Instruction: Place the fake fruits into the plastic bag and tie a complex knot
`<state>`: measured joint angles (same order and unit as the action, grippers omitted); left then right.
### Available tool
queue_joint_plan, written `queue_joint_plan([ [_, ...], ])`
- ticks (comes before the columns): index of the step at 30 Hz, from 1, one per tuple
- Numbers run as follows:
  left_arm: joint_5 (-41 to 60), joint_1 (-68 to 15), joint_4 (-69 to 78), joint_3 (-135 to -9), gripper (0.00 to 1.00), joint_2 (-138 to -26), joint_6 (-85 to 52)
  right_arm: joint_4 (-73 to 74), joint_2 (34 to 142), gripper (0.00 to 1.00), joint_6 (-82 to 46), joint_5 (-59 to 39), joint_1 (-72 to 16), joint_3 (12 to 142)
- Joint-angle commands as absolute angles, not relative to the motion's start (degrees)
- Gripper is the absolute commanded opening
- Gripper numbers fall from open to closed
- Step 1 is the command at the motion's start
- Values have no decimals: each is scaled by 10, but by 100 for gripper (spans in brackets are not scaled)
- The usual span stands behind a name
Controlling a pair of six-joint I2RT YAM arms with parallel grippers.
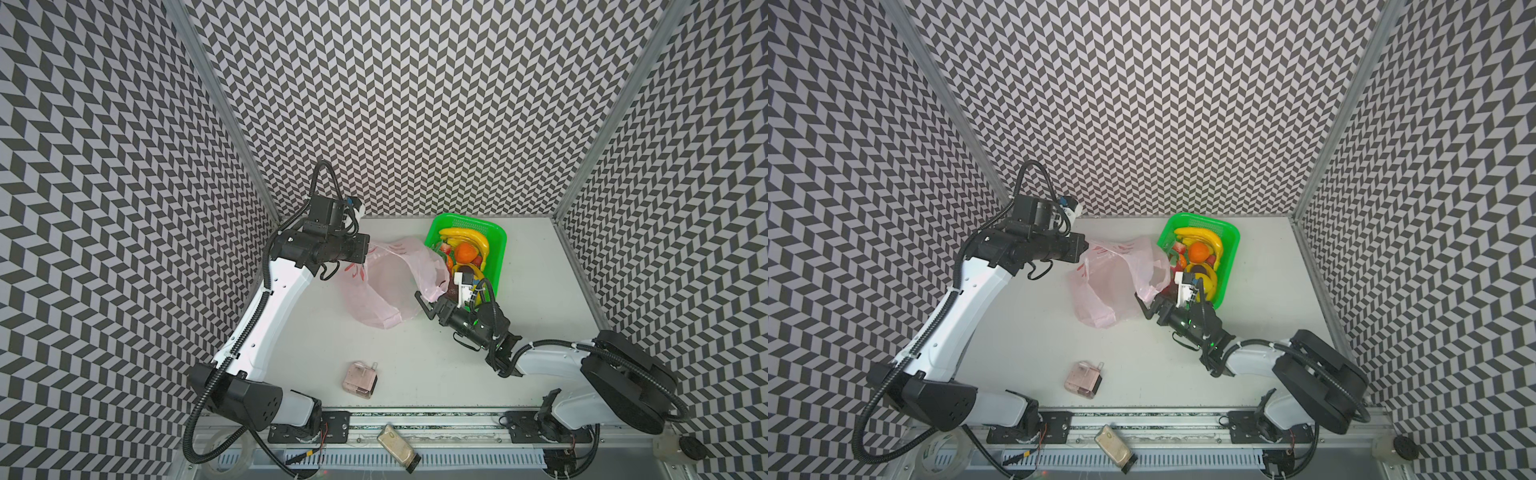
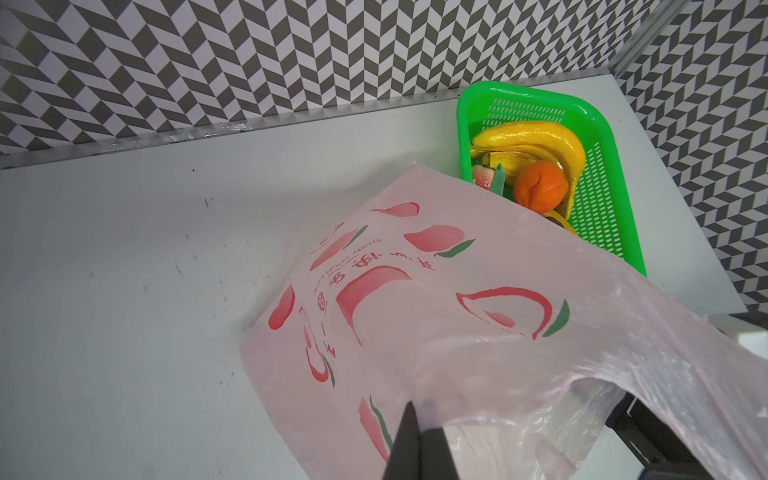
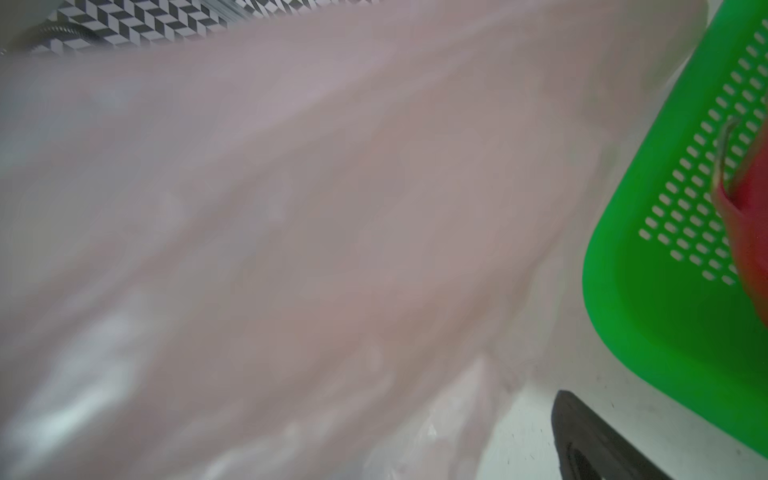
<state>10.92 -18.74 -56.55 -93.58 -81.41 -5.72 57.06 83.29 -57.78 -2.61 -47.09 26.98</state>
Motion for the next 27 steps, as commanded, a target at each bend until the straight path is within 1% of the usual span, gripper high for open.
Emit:
queue_joint_plan([
  [1, 137, -191, -553, -929, 0, -788, -59, 596, 859, 91, -598, 49, -473, 296],
  [3, 139, -191, -549, -922, 0, -781, -55, 611, 878, 80, -603, 75, -473, 306],
  [4, 145, -191, -547, -917, 0, -777, -52, 619, 888, 69, -596, 87, -473, 314],
  [6, 160, -191, -540, -906, 0, -770, -45, 623, 897, 39, -577, 101, -473, 329],
  [8, 166, -191, -532, -894, 0, -762, -37, 601, 891, 13, -543, 107, -473, 344],
  [9, 167, -191, -528, -888, 0, -757, -34, 586, 884, 4, -529, 107, -473, 348],
  [10, 168, -190, -524, -882, 0, -752, -31, 566, 875, 0, -514, 108, -473, 352],
  [11, 170, -189, -516, -876, 0, -747, -29, 548, 862, 0, -499, 107, -473, 354],
  [12, 175, -189, -509, -872, 4, -743, -28, 537, 854, 0, -487, 106, -472, 355],
  [13, 186, -187, -502, -868, 17, -737, -24, 522, 843, 0, -479, 109, -473, 356],
  [14, 200, -187, -492, -864, 26, -732, -21, 509, 834, 0, -479, 111, -472, 356],
  [15, 215, -187, -481, -860, 32, -727, -20, 503, 828, 0, -475, 108, -472, 355],
  [16, 233, -187, -471, -858, 43, -719, -18, 499, 820, 0, -468, 105, -472, 355],
  [17, 250, -187, -458, -854, 51, -711, -19, 494, 814, 0, -463, 103, -472, 356],
  [19, 268, -187, -435, -846, 63, -690, -25, 481, 805, 0, -453, 99, -472, 364],
  [22, 260, -187, -405, -827, 75, -644, -45, 445, 793, 0, -432, 87, -472, 387],
  [24, 263, -188, -384, -805, 81, -610, -55, 421, 787, 0, -424, 77, -472, 400],
  [27, 284, -205, -343, -749, 86, -565, -77, 402, 779, 0, -422, 76, -472, 409],
])
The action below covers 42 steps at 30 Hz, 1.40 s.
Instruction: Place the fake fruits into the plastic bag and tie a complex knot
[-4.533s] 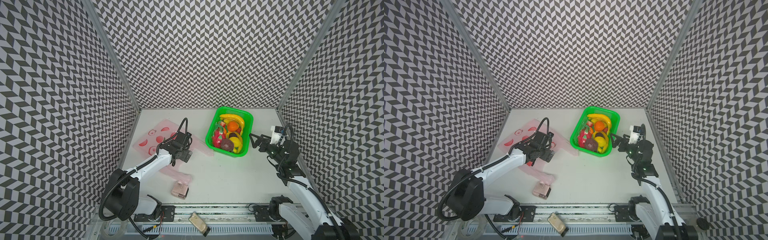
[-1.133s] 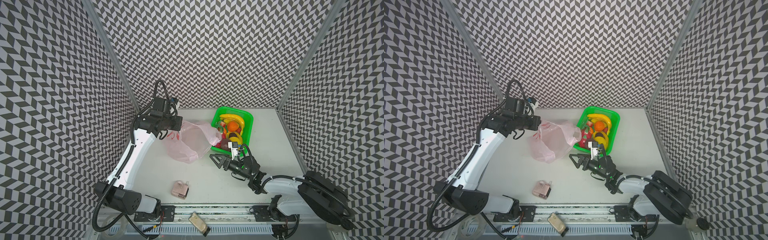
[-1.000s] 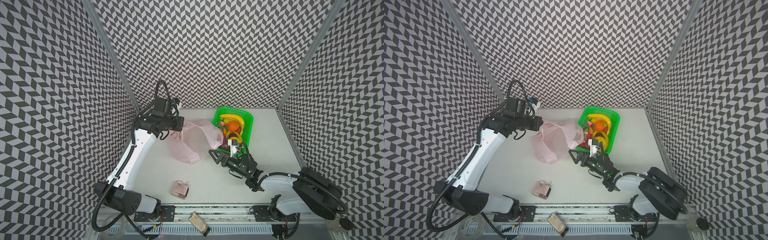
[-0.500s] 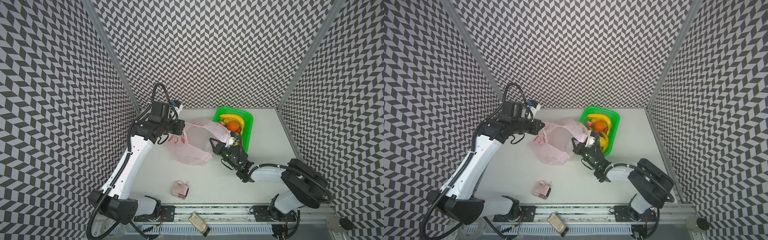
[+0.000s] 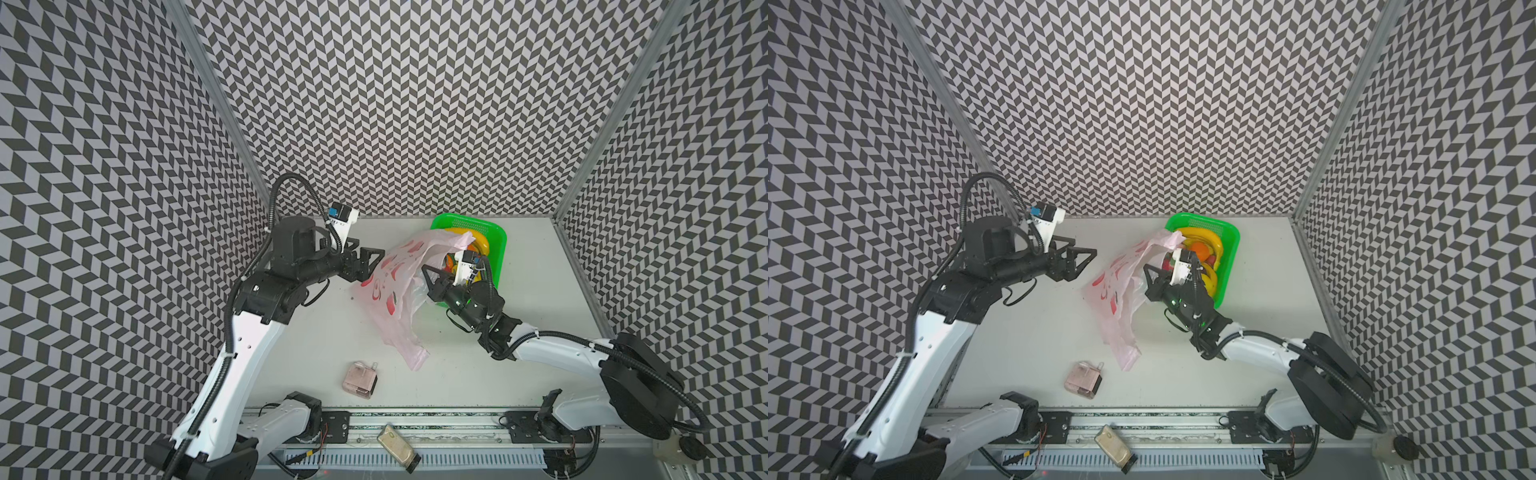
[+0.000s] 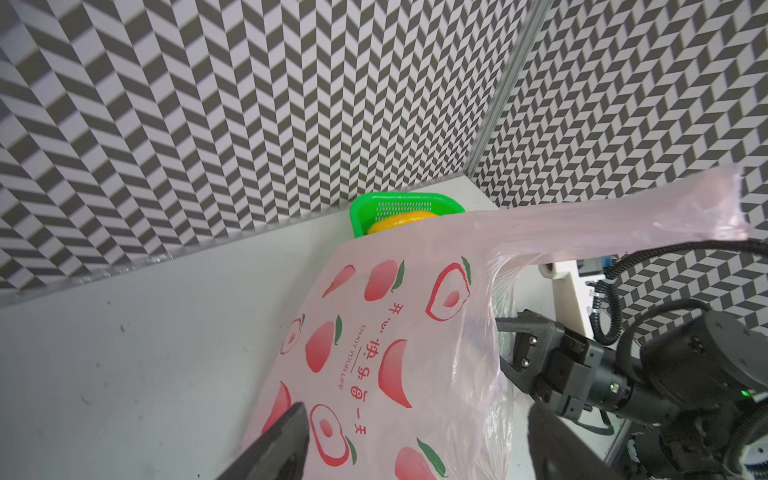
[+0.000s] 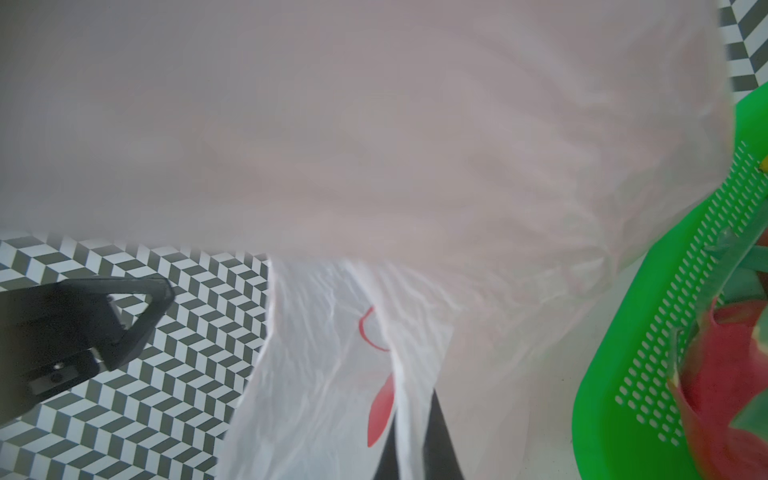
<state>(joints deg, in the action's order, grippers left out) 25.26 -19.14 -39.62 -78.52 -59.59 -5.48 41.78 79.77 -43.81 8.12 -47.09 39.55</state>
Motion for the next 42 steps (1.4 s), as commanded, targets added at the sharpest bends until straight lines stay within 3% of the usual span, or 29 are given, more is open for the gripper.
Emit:
queue_joint_plan([
  [1, 282, -218, -329, -724, 86, -553, -87, 404, 777, 0, -420, 77, -472, 408],
  [5, 208, -303, -273, -632, 88, -533, -111, 407, 771, 0, -418, 75, -472, 406],
  [11, -1, -398, -217, -562, 91, -534, -98, 398, 764, 0, -417, 69, -472, 408],
  [24, 5, -432, -156, -531, 93, -619, -83, 381, 760, 0, -420, 56, -472, 411],
  [34, -29, -432, -132, -530, 85, -665, -87, 361, 748, 0, -426, 42, -472, 412],
  [37, -50, -432, -131, -529, 78, -675, -89, 358, 745, 0, -428, 35, -472, 410],
  [39, -65, -430, -133, -533, 67, -678, -89, 349, 742, 0, -427, 26, -472, 410],
  [42, -67, -420, -155, -553, 35, -681, -87, 320, 737, 0, -421, 15, -472, 411],
])
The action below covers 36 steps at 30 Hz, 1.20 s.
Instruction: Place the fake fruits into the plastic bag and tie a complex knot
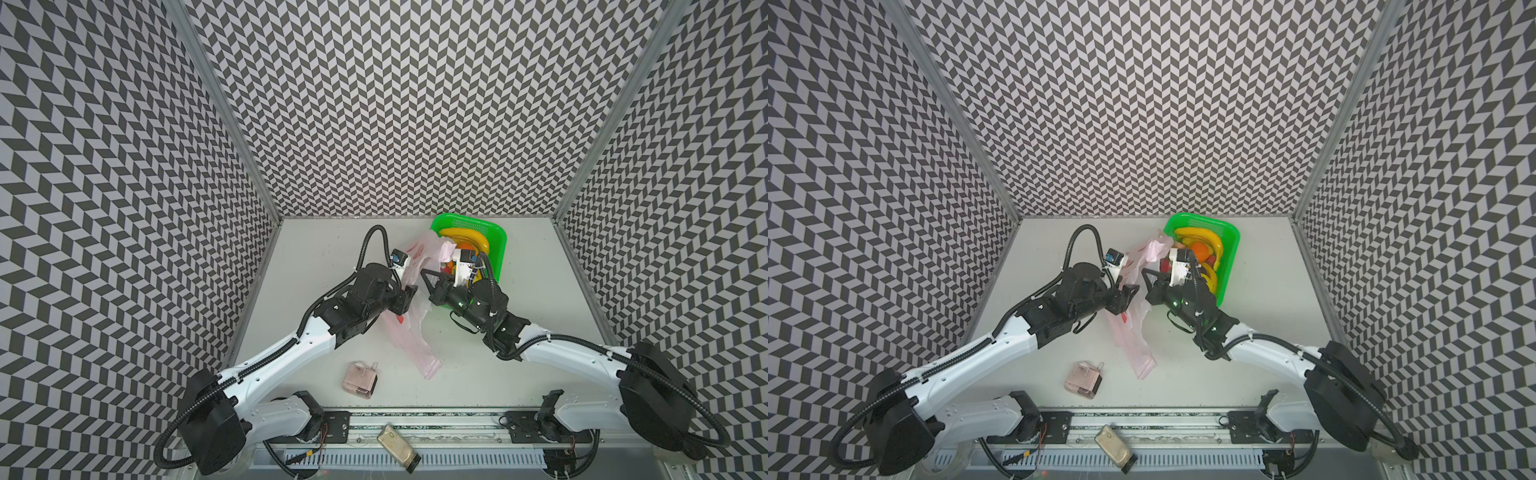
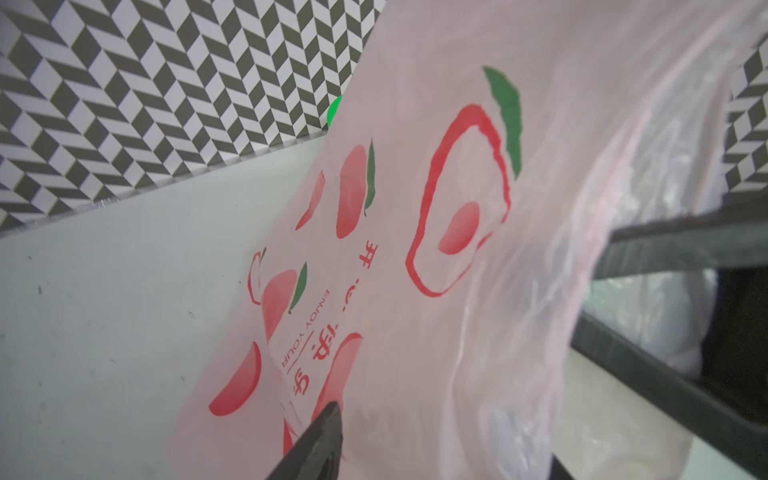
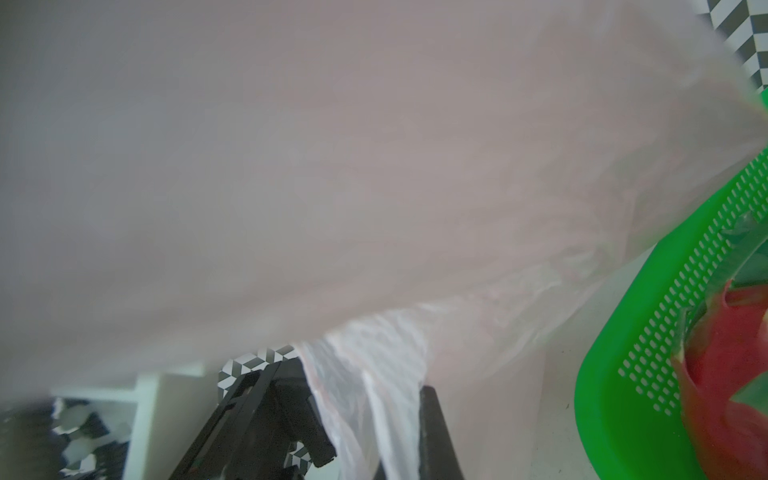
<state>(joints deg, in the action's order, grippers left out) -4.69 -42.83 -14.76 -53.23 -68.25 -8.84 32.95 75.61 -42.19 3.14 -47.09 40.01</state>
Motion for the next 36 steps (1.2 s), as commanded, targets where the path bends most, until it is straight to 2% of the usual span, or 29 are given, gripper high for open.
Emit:
queue_joint_plan([
  [1, -68, -416, -171, -564, 24, -682, -84, 306, 734, 0, -415, 15, -472, 415],
  [3, -72, -404, -212, -593, 8, -679, -81, 261, 724, 0, -400, 31, -471, 422],
  [5, -58, -381, -255, -624, 0, -675, -82, 205, 714, 0, -369, 43, -468, 436],
  [9, -4, -294, -383, -722, 0, -679, -78, 68, 705, 0, -309, 52, -441, 476],
  [17, 28, -208, -597, -905, 0, -743, -21, -126, 727, 0, -194, -47, -348, 542],
  [21, 26, -180, -639, -946, 0, -769, 7, -230, 750, 0, -143, -54, -329, 573],
  [25, 13, -149, -637, -961, 0, -776, 15, -250, 752, 0, -120, -53, -321, 563],
  [28, 97, -147, -623, -953, 0, -775, 13, -210, 732, 1, -90, -98, -321, 548],
  [30, 152, -147, -614, -941, 0, -774, -7, -167, 709, 8, -64, -125, -321, 532],
  [33, 171, -147, -616, -925, 0, -779, -36, -102, 674, 19, -37, -134, -321, 499],
  [36, 205, -147, -616, -903, 0, -784, -45, -22, 645, 35, -18, -141, -322, 458],
])
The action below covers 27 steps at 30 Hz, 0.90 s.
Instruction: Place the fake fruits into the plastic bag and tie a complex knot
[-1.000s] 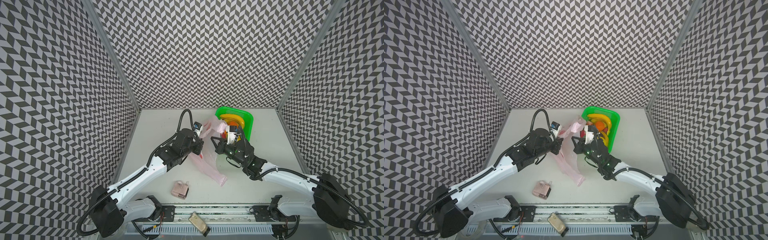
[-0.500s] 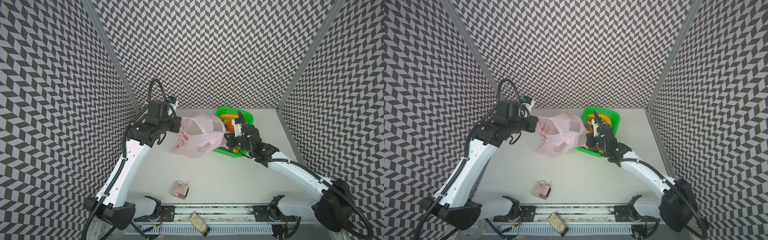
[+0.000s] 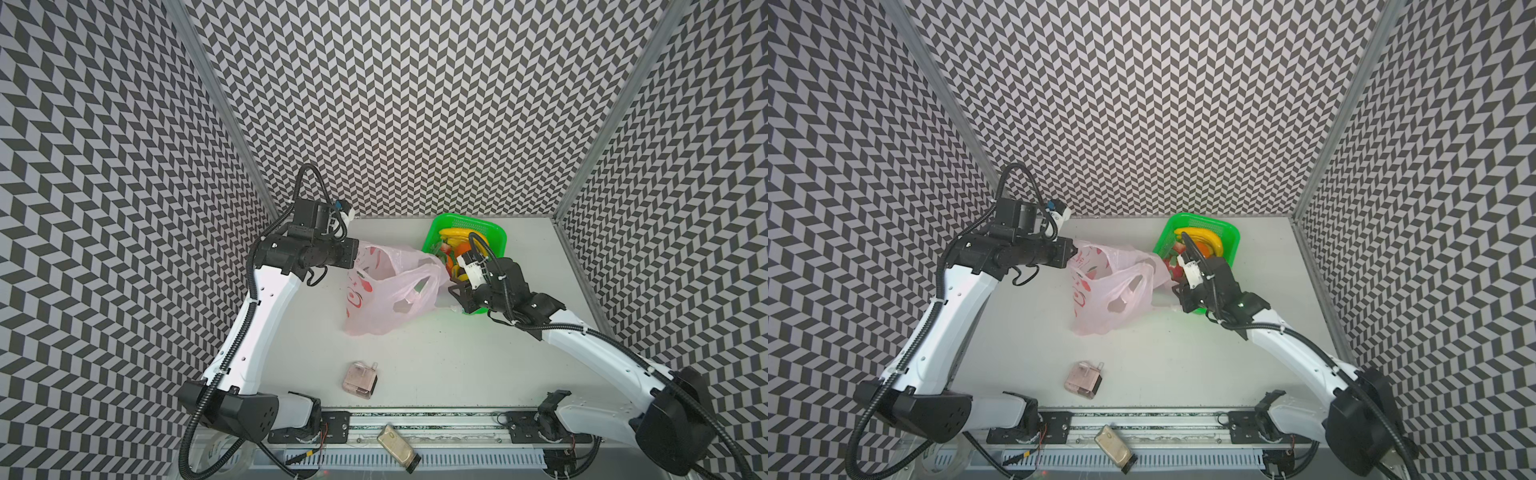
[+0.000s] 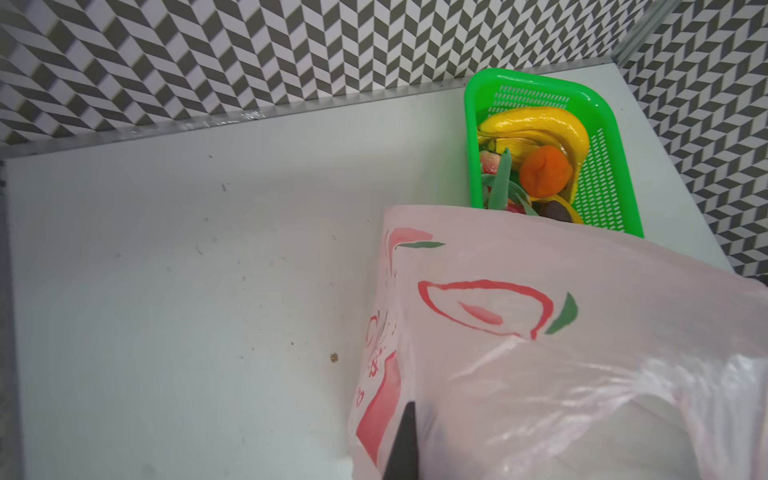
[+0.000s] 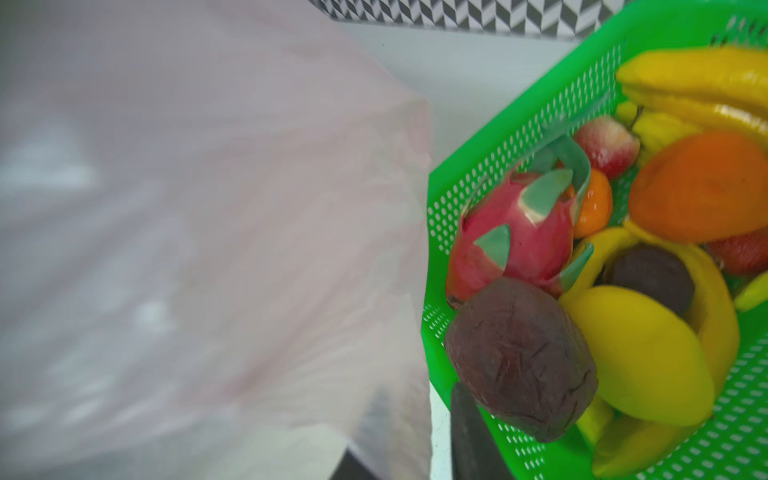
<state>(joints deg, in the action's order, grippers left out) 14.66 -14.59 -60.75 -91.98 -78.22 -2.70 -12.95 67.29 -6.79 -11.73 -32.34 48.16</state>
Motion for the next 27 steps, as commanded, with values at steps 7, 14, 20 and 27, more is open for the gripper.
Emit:
queue_joint_plan([
  [7, 266, -149, -597, -885, 0, -788, -58, 113, 622, 90, 80, -95, -372, 404],
  [14, 277, -150, -588, -870, 0, -783, -47, 170, 671, 99, 147, -40, -405, 448],
  [20, 272, -150, -588, -866, 0, -776, -28, 142, 680, 98, 163, -87, -405, 499],
  [27, 292, -150, -595, -860, 0, -759, -6, 78, 694, 25, 124, -173, -392, 547],
])
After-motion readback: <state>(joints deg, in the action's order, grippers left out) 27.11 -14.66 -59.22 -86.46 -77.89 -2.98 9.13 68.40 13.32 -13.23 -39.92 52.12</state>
